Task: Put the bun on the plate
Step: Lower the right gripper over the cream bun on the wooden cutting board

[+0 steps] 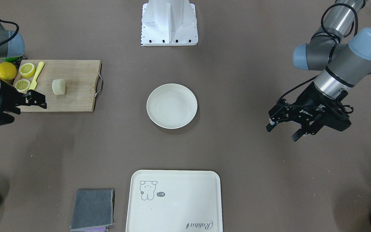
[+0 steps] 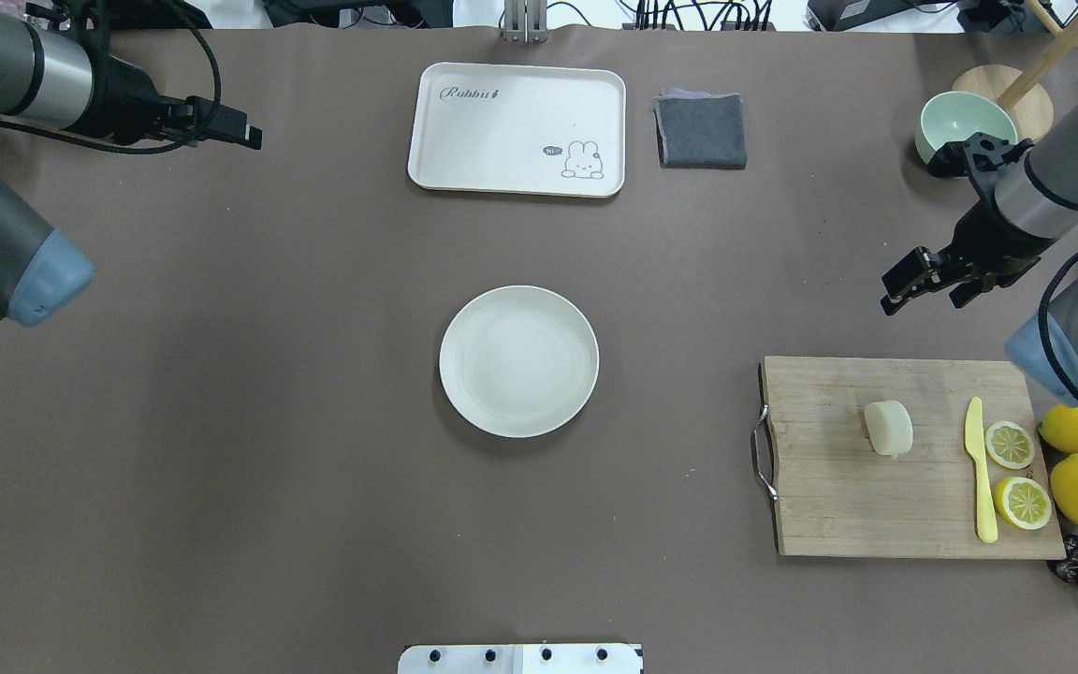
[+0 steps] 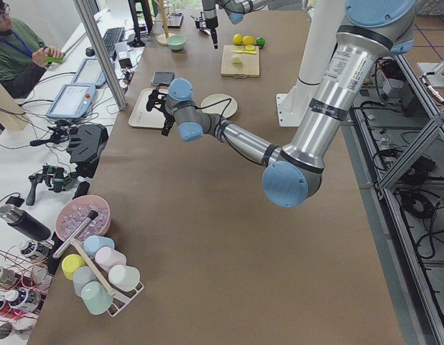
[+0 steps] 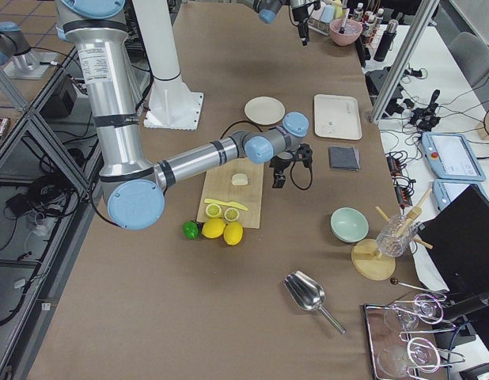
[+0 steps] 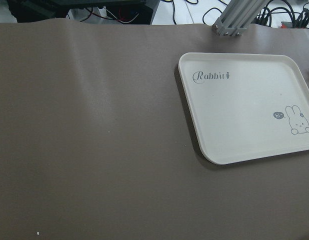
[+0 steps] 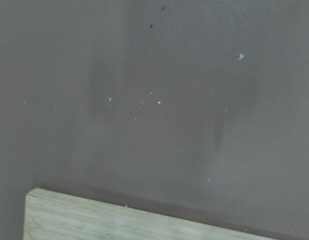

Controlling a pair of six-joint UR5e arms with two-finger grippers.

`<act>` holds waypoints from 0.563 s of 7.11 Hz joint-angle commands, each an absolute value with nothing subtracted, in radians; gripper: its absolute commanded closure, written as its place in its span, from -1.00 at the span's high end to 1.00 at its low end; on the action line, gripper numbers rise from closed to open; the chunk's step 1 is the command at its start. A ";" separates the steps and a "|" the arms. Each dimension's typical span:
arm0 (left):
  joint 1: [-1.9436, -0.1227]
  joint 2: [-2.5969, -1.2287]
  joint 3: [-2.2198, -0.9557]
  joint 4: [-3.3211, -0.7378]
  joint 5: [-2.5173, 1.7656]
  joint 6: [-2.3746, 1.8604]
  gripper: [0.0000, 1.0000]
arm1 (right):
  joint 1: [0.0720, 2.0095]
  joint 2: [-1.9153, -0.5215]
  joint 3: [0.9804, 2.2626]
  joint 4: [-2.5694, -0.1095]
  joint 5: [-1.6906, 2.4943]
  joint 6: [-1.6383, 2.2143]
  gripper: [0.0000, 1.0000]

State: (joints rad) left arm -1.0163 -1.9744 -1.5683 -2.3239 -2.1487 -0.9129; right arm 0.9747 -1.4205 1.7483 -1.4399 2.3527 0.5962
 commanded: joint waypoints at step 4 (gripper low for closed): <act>-1.015 -1.956 -1.586 -2.326 -2.112 -0.911 0.96 | 0.786 -1.577 1.781 -1.100 2.275 0.906 1.00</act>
State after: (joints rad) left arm -1.0156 -1.9581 -1.5817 -2.3250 -2.1264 -0.9112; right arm 0.8337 -1.5663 1.7787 -1.1474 2.3129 0.8406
